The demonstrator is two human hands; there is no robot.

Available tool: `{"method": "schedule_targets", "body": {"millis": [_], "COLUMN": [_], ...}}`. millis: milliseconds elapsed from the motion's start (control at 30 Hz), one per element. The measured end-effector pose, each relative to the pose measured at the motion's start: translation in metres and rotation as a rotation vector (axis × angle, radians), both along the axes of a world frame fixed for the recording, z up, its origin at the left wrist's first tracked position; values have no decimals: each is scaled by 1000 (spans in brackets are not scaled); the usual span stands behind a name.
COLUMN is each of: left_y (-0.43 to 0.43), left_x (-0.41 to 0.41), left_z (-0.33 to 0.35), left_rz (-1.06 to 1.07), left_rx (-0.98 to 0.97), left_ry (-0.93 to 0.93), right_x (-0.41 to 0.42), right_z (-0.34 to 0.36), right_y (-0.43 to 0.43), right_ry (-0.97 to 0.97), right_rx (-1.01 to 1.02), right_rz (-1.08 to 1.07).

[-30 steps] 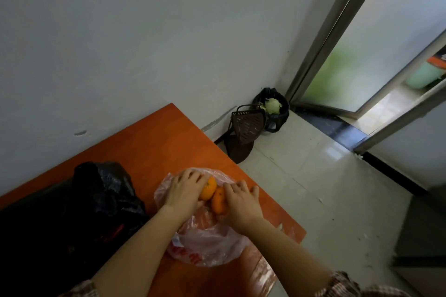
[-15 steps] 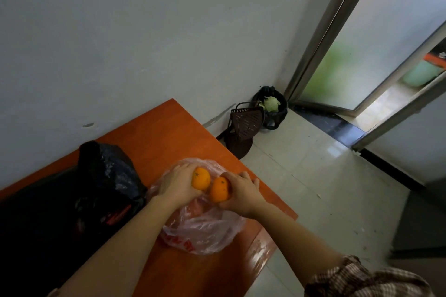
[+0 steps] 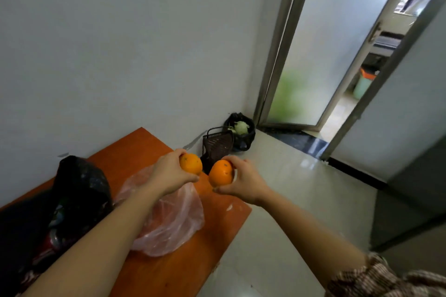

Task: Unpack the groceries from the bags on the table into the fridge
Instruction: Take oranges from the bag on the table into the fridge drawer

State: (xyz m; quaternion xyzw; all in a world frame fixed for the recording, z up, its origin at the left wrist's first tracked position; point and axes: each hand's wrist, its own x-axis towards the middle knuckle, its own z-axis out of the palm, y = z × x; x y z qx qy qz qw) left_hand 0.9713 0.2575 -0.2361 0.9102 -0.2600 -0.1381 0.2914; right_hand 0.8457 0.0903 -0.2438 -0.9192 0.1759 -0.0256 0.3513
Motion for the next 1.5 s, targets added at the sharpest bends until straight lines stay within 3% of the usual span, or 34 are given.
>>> {"method": "schedule_targets", "body": {"millis": [233,533,833,1167,1500], "left_y": [-108,-249,-382,-542,-703], "left_x": [-105,-309,-477,-615,-716], "left_z": [53,100,132,172,212], "left_rz": [-168,-390,-733,-1057,-1093], "left_rx": [-194,-454,-531,-760,-827], "left_ry": [-100,-87,-84,-203,-187], "right_x": [-129,-357,-554,-698,-785], "right_z": [54,118,135,181,228], "right_y": [-86,-182,-266,-397,-544], "right_ry": [-142,-295,-334,-445,-412], "right_rx": [-61,-153,-231,-393,-550], "right_rz": [-230,-539,-887,-1174,-1216]}}
